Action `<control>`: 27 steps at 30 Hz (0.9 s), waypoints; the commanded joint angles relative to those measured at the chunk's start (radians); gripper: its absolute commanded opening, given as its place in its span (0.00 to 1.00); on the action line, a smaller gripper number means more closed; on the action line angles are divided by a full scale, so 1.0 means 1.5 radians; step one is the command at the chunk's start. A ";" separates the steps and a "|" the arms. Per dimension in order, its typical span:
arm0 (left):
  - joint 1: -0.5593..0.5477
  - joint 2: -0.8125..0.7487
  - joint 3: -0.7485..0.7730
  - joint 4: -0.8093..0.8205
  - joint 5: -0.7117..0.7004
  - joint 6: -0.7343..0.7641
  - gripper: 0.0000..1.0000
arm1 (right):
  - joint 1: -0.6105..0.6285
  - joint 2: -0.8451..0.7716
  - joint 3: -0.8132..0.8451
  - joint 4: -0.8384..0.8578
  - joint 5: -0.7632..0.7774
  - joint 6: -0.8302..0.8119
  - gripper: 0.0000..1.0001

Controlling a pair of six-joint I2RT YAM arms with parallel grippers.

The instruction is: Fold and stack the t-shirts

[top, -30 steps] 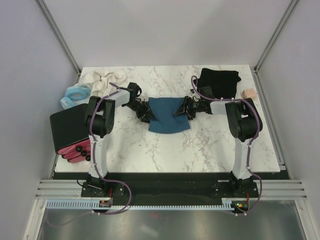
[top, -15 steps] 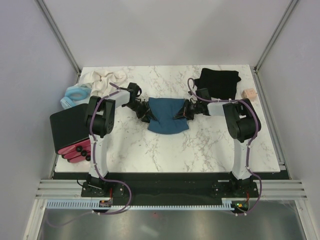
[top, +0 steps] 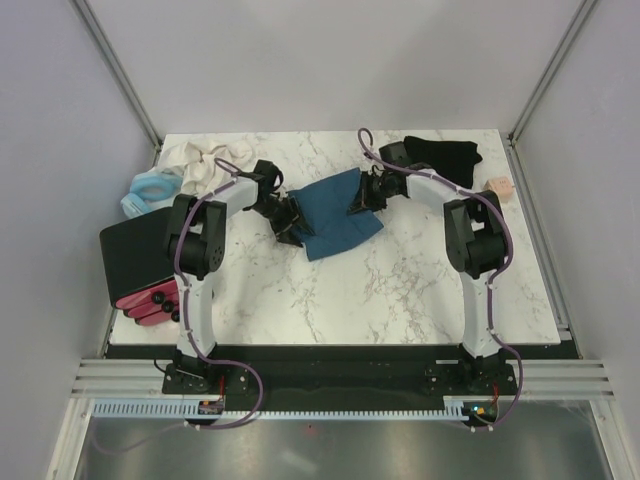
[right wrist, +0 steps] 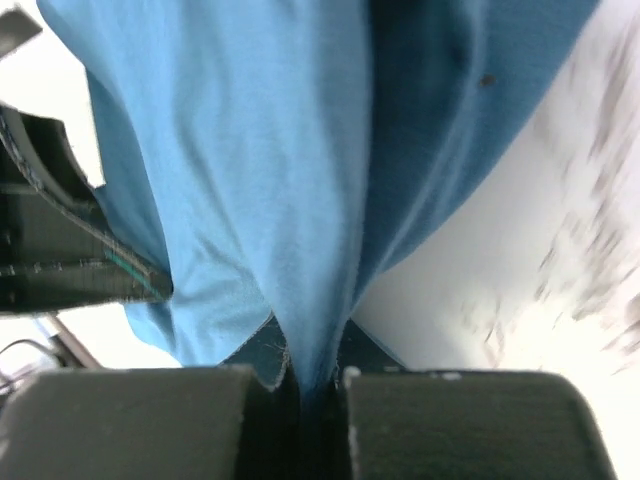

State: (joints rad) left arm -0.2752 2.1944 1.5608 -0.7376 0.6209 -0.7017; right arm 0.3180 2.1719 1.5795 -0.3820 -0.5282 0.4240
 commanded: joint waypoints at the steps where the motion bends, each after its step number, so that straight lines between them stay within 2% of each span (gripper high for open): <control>1: -0.003 -0.090 -0.035 -0.027 -0.089 0.034 0.57 | -0.002 0.039 0.124 -0.094 0.062 -0.088 0.00; 8: -0.001 -0.176 -0.101 -0.061 -0.159 0.033 0.57 | -0.018 0.093 0.291 -0.172 0.074 -0.116 0.00; 13: -0.001 -0.220 -0.145 -0.063 -0.204 0.032 0.57 | -0.041 0.112 0.353 -0.192 0.099 -0.136 0.00; 27: -0.002 -0.217 -0.183 -0.068 -0.207 0.064 0.56 | -0.080 0.211 0.506 -0.195 0.124 -0.209 0.00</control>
State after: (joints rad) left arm -0.2756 1.8942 1.2976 -0.8337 0.3309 -0.6559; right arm 0.2024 2.4573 2.2658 -0.6907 -0.3546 0.1680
